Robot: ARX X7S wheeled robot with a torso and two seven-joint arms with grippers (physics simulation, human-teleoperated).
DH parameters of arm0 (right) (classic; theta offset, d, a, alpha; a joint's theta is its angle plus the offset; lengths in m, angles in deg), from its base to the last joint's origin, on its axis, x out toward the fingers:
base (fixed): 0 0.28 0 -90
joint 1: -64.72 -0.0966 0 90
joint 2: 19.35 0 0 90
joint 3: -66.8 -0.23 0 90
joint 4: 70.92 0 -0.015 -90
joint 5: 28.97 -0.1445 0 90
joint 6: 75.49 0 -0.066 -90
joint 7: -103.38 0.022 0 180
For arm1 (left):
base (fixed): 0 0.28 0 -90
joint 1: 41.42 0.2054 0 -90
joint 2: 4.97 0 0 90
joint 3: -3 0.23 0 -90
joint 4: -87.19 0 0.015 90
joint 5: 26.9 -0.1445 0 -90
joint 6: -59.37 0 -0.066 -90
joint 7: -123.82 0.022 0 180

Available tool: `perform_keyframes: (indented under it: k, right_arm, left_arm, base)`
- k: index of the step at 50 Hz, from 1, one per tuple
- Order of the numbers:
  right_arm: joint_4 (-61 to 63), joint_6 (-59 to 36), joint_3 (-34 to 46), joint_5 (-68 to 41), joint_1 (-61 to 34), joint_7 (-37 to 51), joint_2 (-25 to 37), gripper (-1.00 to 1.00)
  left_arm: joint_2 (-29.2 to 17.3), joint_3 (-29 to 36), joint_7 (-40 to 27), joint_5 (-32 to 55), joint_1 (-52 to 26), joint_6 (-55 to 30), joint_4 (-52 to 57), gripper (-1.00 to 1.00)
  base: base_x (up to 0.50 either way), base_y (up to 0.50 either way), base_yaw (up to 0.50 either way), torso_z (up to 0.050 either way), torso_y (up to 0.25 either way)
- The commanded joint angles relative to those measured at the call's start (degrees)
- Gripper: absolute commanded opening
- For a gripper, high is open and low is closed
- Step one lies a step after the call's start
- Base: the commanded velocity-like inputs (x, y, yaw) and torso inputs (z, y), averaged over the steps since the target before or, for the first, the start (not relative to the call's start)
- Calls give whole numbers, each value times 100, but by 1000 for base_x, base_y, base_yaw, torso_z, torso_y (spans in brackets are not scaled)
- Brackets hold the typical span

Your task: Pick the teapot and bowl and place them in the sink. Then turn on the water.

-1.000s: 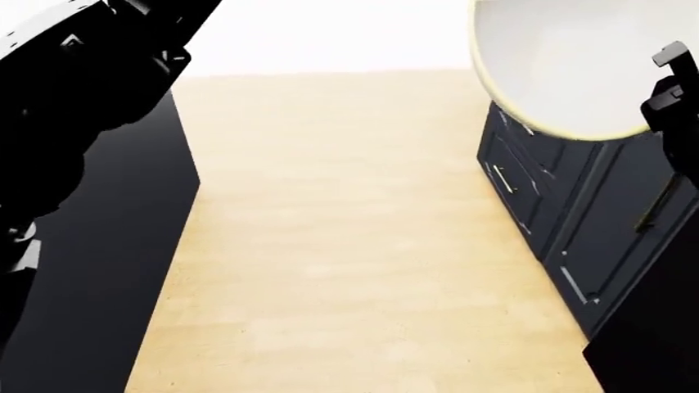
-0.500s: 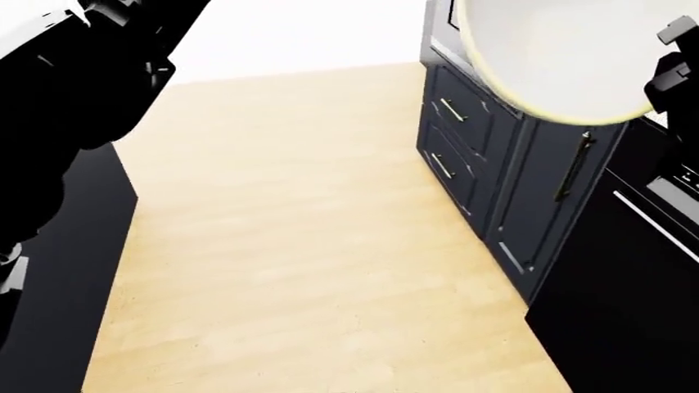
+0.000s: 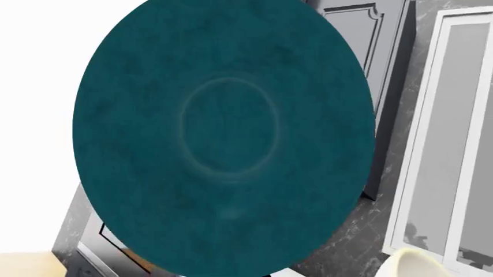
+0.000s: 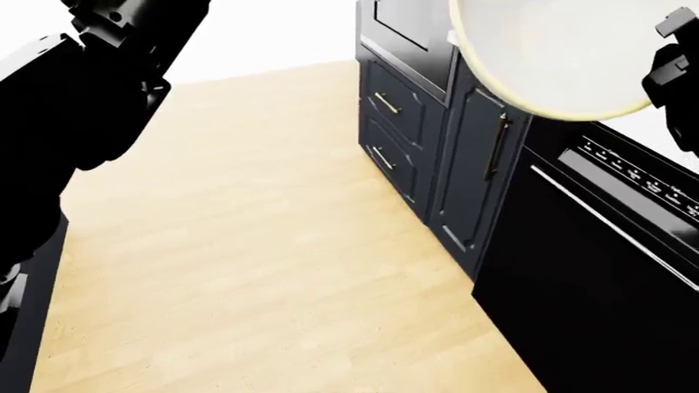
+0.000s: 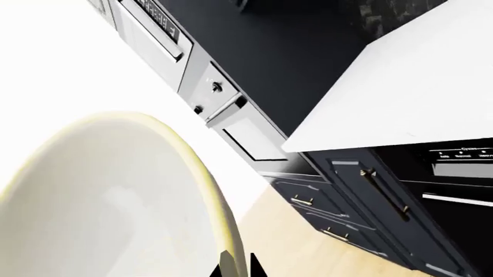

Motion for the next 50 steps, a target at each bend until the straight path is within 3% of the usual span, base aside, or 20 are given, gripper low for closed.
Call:
perform_keyframes:
  k: [1,14,34,50]
  right_arm:
    - [-78,-53,185,73,-273,-30,0,-100]
    - [-1111,-794,1252,785,-1774,-437,400,-100]
    - [-901,-820,1036,950,-1484,-392,956,-100]
    - [-826,-759,1033,939,-1417,-348,919,-100]
  left_arm:
    - [-63,-143,-14,-77,-68,5,71,-100]
    - [-383,-164,-223,15,-139,-230,102,-100]
    - [-931,-302,-726,223,-357,-570,496,-100]
    - [-950,-266,-756,226,-432,-682,530,-100]
  base:
    - [23,54,-500,0,0]
    - [28,59,-500,1,2]
    - [40,66,-500,1,2]
    - [51,66,-500,1,1]
